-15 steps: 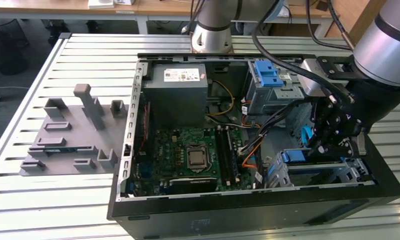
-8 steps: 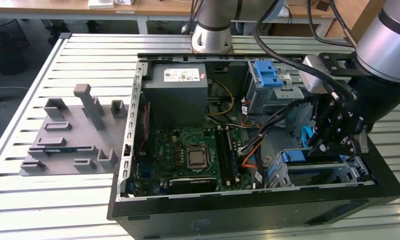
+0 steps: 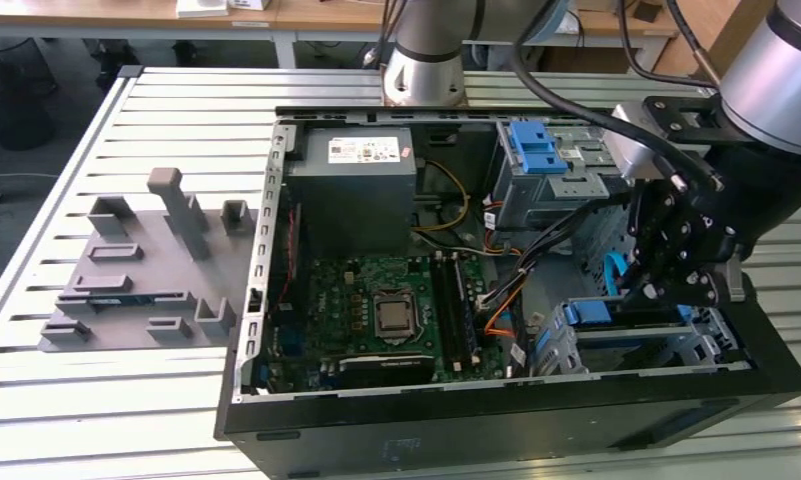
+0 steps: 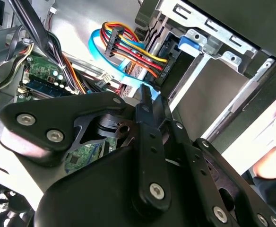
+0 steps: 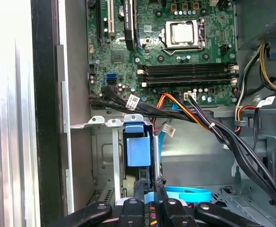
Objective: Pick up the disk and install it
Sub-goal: 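Insert the second disk wire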
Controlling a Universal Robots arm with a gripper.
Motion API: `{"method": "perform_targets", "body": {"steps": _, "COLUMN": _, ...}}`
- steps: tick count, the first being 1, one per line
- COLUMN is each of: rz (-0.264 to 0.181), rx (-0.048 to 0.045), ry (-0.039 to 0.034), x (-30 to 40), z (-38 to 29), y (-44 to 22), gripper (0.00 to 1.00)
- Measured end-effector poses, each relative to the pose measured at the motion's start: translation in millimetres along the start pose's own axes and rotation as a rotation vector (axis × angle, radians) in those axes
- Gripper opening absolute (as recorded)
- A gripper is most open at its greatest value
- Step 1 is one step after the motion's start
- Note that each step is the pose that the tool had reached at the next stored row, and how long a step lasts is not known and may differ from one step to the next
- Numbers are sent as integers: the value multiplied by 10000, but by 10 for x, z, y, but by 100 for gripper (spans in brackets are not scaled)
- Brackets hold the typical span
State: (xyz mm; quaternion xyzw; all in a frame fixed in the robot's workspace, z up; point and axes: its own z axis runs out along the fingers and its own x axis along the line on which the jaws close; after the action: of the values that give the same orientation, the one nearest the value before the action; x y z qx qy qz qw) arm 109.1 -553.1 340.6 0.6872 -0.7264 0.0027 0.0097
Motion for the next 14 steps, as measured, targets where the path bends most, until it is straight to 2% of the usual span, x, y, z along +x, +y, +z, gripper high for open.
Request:
{"method": "perform_targets", "body": {"steps": 3, "rz": 0, "rx": 0, "ry": -1, "x": 1, "z": -25, "y": -2, "gripper": 22}}
{"method": "perform_targets", "body": {"steps": 5, "rz": -3, "rx": -2, "ry": -3, "x": 0, "z": -29, "y": -8, "gripper": 11}}
{"method": "perform_targets", "body": {"steps": 10, "rz": -1, "rx": -9, "ry": -1, "x": -3, "z": -19, "y": -58, "gripper": 11}}
{"method": "perform_targets", "body": {"steps": 14, "rz": 1, "rx": -9, "ry": -1, "x": -4, "z": 12, "y": -67, "gripper": 11}}
